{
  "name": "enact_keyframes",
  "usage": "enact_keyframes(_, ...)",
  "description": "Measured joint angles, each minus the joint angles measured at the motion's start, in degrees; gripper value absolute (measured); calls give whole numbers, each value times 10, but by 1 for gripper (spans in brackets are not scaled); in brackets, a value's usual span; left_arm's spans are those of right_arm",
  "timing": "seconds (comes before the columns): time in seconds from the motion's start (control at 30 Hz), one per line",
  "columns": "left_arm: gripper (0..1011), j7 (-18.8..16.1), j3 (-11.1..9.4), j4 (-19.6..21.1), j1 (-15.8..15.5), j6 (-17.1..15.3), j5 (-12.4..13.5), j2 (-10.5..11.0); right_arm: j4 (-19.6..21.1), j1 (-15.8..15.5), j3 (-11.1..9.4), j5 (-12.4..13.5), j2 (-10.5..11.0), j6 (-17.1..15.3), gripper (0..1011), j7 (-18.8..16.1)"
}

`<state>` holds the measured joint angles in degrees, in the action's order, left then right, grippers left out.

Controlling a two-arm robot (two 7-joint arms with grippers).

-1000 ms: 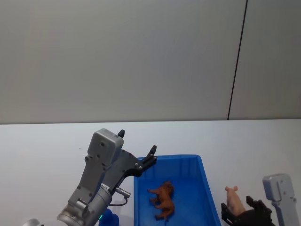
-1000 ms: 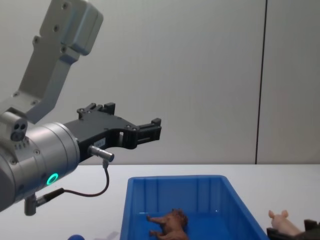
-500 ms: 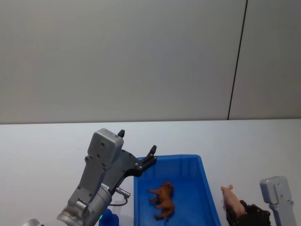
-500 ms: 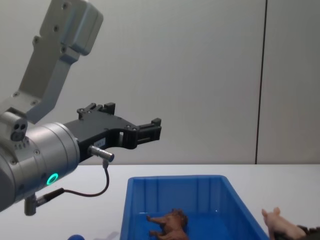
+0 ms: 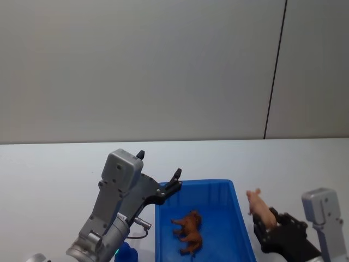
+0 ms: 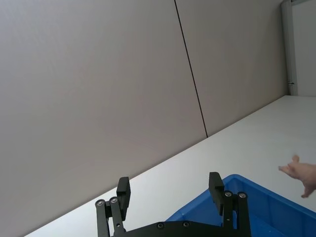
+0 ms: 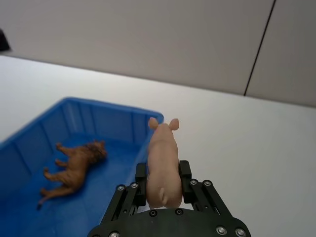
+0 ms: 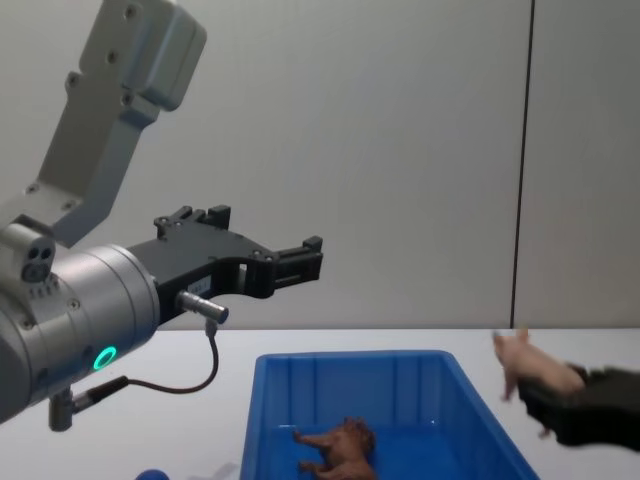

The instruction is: Pick up the two dolls from the table and place them into the box.

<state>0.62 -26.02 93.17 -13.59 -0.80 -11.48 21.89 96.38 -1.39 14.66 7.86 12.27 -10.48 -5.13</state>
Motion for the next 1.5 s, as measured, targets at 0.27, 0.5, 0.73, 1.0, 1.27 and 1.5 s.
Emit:
enact_keyframes(0.27,1003,0,0,0,0,0,0,0,20,11,6,-2,-6,20,376,-36)
enact_keyframes(0.5,1003,0,0,0,0,0,0,0,21,29,16,-2,-22,24,381,-78)
enact_keyframes(0.73,1003,0,0,0,0,0,0,0,8,43,24,-2,-34,21,566,-101)
enact_keyframes(1.0,1003,0,0,0,0,0,0,0,-3,52,27,-4,-41,14,831,-99)
enact_keyframes(1.27,1003,0,0,0,0,0,0,0,-6,51,23,-4,-42,7,1001,-66)
enact_keyframes(1.5,1003,0,0,0,0,0,0,0,3,42,15,0,-35,1,1001,-31)
